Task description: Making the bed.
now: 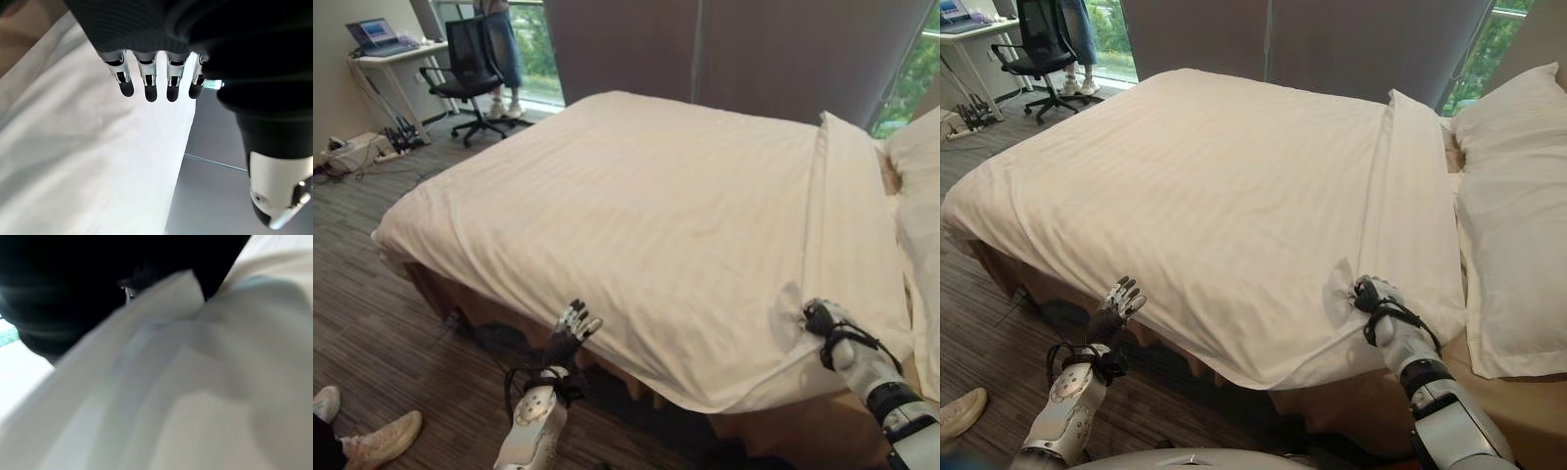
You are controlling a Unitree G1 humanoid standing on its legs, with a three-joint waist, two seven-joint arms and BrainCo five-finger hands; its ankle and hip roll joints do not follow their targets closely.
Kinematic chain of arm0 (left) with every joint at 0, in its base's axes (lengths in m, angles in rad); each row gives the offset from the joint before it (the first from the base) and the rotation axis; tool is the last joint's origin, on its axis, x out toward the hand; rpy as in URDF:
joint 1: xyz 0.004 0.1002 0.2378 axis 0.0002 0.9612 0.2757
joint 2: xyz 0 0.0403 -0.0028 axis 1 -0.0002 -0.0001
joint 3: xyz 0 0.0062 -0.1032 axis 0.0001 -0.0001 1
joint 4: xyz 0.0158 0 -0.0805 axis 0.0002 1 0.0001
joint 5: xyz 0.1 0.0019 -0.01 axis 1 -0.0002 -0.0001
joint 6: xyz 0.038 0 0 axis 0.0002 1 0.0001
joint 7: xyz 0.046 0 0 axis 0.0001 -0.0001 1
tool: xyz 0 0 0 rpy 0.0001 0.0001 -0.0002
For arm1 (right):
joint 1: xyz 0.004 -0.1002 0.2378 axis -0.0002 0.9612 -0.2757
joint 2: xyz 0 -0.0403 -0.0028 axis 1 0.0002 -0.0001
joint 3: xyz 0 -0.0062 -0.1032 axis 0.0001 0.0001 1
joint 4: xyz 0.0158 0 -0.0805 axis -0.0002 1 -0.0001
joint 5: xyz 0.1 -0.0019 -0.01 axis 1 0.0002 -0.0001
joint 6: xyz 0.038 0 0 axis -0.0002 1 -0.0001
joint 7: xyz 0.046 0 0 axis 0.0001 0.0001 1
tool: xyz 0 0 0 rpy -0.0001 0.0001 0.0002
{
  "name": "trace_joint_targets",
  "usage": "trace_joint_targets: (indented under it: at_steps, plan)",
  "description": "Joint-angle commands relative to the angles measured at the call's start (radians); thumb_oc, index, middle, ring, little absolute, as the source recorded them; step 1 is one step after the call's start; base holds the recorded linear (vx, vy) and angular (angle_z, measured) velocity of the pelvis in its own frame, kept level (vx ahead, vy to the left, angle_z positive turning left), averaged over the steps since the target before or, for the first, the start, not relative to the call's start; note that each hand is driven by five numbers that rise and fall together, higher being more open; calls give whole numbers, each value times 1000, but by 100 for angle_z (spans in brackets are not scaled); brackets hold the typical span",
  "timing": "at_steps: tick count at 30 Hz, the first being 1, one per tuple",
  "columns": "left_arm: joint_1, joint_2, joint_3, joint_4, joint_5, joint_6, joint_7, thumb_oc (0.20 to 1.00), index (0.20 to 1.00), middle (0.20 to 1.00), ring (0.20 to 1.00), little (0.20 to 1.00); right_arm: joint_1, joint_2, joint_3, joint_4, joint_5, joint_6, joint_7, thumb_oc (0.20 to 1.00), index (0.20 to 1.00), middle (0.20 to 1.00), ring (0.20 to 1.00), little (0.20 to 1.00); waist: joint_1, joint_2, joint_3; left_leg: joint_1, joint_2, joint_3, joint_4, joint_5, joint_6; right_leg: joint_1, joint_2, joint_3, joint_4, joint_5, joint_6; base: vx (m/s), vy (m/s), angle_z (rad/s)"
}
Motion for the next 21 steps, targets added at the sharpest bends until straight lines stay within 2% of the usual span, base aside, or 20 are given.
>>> trace_joint_targets:
  at_steps: [1, 2, 3, 4, 6, 10, 11, 12, 13, 14, 16, 17, 18, 19, 21]
  plan:
    - [-40, 39, 40, -103, -4, -61, -14, 1000, 1000, 1000, 1000, 1000, 29, -47, -109, -100, -7, 4, -20, 200, 200, 200, 200, 200, -16, -36, 57, 110, 5, 36, 14, -100, -43, -56, -74, 26, 18, 42, 32, -14, 13, -6]
    - [-40, 39, 39, -103, -4, -61, -14, 1000, 1000, 1000, 1000, 1000, 32, -47, -111, -103, -8, 5, -19, 200, 200, 200, 200, 200, -13, -36, 53, 105, 5, 37, 14, -96, -43, -63, -74, 29, 18, 45, 30, 2, 13, -16]
    - [-39, 28, 58, -105, 11, -60, 1, 1000, 1000, 1000, 1000, 1000, 129, -36, -182, -210, 1, 0, -21, 200, 200, 200, 200, 200, -33, -37, 57, 111, 5, 44, 14, -102, -42, -65, -73, 36, 18, 44, 33, -7, 7, -19]
    - [-40, 29, 58, -105, 12, -60, 2, 1000, 1000, 1000, 1000, 1000, 132, -36, -184, -214, 0, 1, -20, 200, 200, 200, 200, 200, -31, -37, 56, 108, 5, 45, 14, -98, -41, -69, -72, 38, 18, 47, 31, 4, 13, -18]
    - [-33, 15, 78, -113, 36, -55, 23, 1000, 1000, 1000, 1000, 1000, 272, -6, -260, -356, -5, -9, -15, 200, 200, 200, 200, 200, -60, -37, 61, 116, 8, 57, 14, -103, -40, -73, -72, 50, 18, 45, 34, -3, 8, -10]
    - [-18, 4, 82, -118, 58, -54, 41, 1000, 1000, 1000, 1000, 1000, 419, 30, -308, -485, -18, -28, 3, 200, 200, 200, 200, 200, -81, -36, 65, 119, 9, 66, 14, -104, -40, -81, -69, 58, 18, 44, 34, -4, 7, -16]
    - [-11, 1, 84, -118, 68, -55, 48, 1000, 1000, 1000, 1000, 1000, 461, 36, -306, -514, -43, -38, 7, 231, 231, 231, 231, 231, -91, -36, 69, 121, 9, 68, 14, -104, -40, -82, -68, 63, 18, 45, 34, -6, 3, -14]
    - [-5, 0, 80, -116, 77, -58, 53, 1000, 1000, 1000, 1000, 1000, 481, 41, -288, -515, -68, -44, 5, 366, 366, 366, 366, 366, -95, -36, 71, 122, 9, 71, 14, -104, -40, -83, -68, 66, 18, 46, 34, -13, 1, -9]
    - [1, -7, 62, -108, 99, -62, 64, 1000, 1000, 1000, 1000, 1000, 510, 59, -244, -520, -109, -58, 14, 1000, 1000, 1000, 1000, 1000, -104, -35, 74, 125, 10, 76, 14, -105, -41, -87, -66, 74, 18, 45, 35, -10, -1, -12]
    - [1, -7, 62, -108, 99, -62, 64, 1000, 1000, 1000, 1000, 1000, 510, 59, -244, -520, -109, -58, 14, 1000, 1000, 1000, 1000, 1000, -104, -35, 74, 125, 10, 76, 14, -105, -41, -87, -66, 74, 18, 45, 35, -14, -1, -17]
    - [3, -9, 38, -103, 118, -68, 64, 1000, 1000, 1000, 1000, 1000, 513, 68, -172, -464, -177, -62, 12, 1000, 1000, 1000, 1000, 1000, -107, -33, 78, 127, 12, 79, 14, -105, -42, -88, -66, 78, 18, 44, 37, -23, 3, -17]
    - [3, -12, 15, -100, 136, -78, 70, 1000, 1000, 1000, 1000, 1000, 506, 99, -118, -379, -192, -66, -2, 1000, 1000, 1000, 1000, 1000, -110, -33, 82, 128, 12, 81, 14, -104, -44, -90, -64, 83, 18, 45, 38, -25, 5, -8]
    - [3, -11, 16, -100, 136, -79, 70, 1000, 1000, 1000, 1000, 1000, 502, 101, -115, -373, -192, -67, -5, 1000, 1000, 1000, 1000, 1000, -110, -34, 82, 128, 12, 82, 14, -104, -44, -90, -64, 84, 18, 45, 38, -31, 3, -1]
    - [0, -15, -13, -97, 136, -87, 68, 1000, 1000, 1000, 1000, 1000, 481, 143, -48, -237, -201, -58, -15, 1000, 1000, 1000, 1000, 1000, -110, -35, 84, 129, 13, 82, 14, -105, -45, -91, -64, 87, 18, 46, 39, 0, 0, 0]
    - [-5, -18, -24, -90, 136, -90, 72, 1000, 1000, 1000, 1000, 1000, 465, 158, -17, -159, -224, -43, -32, 1000, 1000, 1000, 1000, 1000, -108, -35, 84, 130, 13, 83, 14, -106, -46, -91, -64, 88, 18, 46, 40, 0, 0, 0]
